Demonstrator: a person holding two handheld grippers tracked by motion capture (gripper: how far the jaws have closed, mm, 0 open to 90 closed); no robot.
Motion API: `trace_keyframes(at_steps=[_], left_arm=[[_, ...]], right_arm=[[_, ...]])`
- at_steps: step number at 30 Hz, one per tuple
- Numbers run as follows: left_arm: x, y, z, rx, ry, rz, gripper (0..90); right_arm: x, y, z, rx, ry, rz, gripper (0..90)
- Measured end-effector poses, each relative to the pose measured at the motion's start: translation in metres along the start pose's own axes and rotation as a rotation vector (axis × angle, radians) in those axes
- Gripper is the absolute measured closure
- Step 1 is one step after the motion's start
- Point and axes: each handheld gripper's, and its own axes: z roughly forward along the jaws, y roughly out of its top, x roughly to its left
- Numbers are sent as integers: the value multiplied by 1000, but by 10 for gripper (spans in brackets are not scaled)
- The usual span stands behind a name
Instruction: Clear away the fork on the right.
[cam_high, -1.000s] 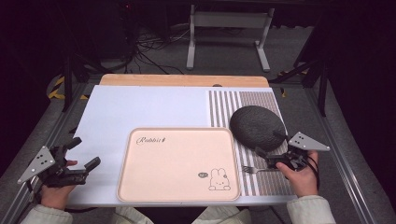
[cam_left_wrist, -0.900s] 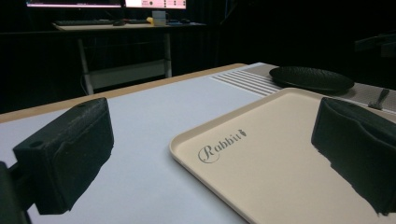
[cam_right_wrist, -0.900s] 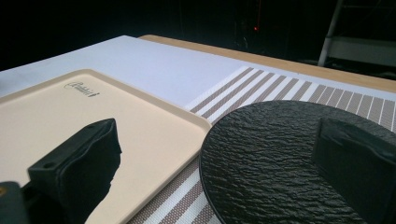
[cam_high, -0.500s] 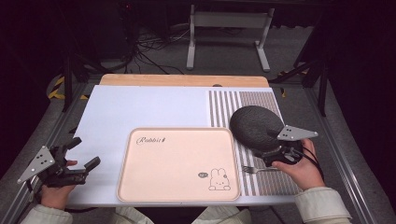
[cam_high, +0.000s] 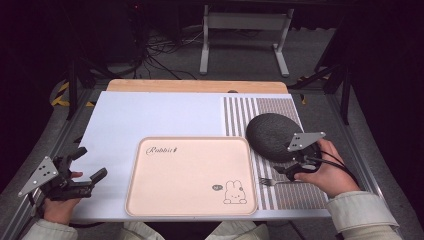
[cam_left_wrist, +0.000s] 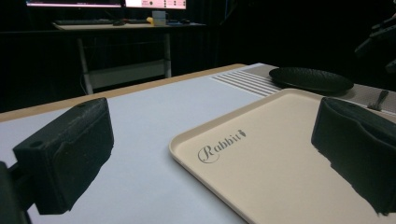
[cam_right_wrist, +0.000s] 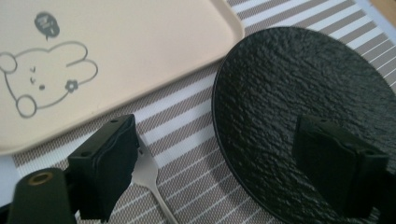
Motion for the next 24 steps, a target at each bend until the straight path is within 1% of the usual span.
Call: trace_keyframes(at_steps=[1,2,4,5,6,8,10,11,12,13,14,16,18,19,24], left_arm=[[0,0,0,-3,1,1,0],[0,0,0,-3,1,1,0],[0,0,0,-3,1,1,0],[0,0,0,-3,1,1,0],[0,0,0,-3,1,1,0],[0,0,0,-3,1,1,0],[0,0,0,-3,1,1,0],[0,0,0,-3,1,2,0],[0,0,0,-3,1,2,0],[0,0,0,-3,1,2,0],[0,0,0,-2,1,1,0],[0,0,1,-4,2,1,0],[0,0,0,-3,1,2,0],[0,0,0,-2,2,2,0],[0,0,0,-1,1,2,0]], right_arm=[[0,1,0,18,6,-8,154],[0,1,0,45,2,-28,154],[0,3,2,82,20,-44,154],[0,3,2,82,20,-44,154],[0,3,2,106,24,-52,154],[0,3,3,127,35,-65,153],[1,2,5,146,60,-69,154],[1,1,6,159,63,-76,154],[1,1,6,159,63,-76,154],[2,0,7,184,75,-92,159],[2,0,7,184,75,-92,159],[3,-1,9,208,90,-98,159],[4,-1,11,227,102,-115,163],[4,-1,11,233,107,-114,164],[6,-4,17,273,151,-137,190]])
